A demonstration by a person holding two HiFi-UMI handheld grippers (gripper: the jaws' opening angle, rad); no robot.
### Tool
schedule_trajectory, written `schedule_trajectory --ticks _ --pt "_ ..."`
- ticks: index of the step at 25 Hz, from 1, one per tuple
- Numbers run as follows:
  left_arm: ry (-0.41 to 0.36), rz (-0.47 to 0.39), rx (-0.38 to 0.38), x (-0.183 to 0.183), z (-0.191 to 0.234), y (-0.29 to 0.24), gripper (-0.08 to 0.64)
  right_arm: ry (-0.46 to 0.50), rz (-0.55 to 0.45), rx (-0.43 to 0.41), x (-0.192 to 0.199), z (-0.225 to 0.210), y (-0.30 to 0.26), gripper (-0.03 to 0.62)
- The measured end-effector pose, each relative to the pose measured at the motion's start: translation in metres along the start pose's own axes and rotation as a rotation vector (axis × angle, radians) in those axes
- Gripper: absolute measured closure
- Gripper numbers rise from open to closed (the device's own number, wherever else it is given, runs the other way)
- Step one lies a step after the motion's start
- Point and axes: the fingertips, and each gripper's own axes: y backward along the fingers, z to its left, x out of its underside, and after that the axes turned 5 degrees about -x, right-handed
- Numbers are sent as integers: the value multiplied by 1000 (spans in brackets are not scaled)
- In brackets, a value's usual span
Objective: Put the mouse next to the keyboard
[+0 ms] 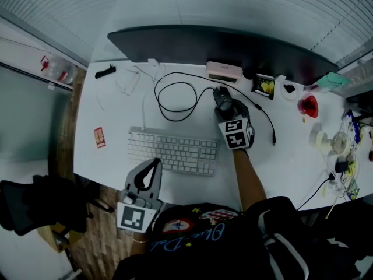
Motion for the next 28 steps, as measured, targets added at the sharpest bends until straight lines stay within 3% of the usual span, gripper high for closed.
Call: schedule_trajectory --ticks 15,28 --pt "-8 -9 -7 3 1 15 560 -21 -77 30 -13 3 28 328" --pt "-30 -46 103 -1 -7 16 560 -55 -158 150 -28 -8 93 328"
